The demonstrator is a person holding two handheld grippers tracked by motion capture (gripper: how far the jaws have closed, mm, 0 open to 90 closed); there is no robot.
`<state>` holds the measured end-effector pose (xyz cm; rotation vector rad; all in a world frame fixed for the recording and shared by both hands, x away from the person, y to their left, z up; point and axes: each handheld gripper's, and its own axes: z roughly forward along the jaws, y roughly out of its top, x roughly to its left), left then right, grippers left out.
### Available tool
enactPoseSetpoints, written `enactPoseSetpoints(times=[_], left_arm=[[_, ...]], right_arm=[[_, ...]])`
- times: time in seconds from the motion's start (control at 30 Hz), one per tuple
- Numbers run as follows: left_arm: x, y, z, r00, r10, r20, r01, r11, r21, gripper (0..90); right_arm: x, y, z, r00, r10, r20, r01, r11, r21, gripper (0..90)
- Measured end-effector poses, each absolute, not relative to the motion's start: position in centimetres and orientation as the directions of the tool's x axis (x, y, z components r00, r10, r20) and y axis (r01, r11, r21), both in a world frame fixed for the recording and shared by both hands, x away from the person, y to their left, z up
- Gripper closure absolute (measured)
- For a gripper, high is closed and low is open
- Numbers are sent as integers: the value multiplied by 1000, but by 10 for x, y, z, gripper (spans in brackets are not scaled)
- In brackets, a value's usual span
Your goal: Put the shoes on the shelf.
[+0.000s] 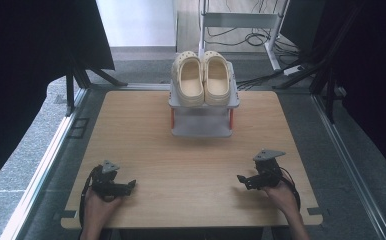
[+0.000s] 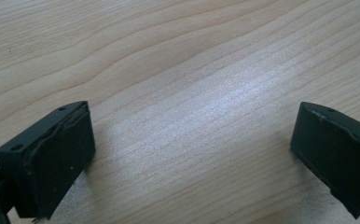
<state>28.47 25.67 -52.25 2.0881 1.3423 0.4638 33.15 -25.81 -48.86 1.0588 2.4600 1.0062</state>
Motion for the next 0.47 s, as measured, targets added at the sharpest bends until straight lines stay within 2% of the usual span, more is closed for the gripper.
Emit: enactPoseSetpoints(times=[0.23,0.47], left_arm=[[285,257,-523,425,905,-31,692,-303,655,0],[284,257,-523,425,904,-31,692,-303,655,0]], right_arm=[[330,-264,-517,-658,752,39,557,452,697,0],[328,-264,-519,-646,763,7,551,461,696,0]])
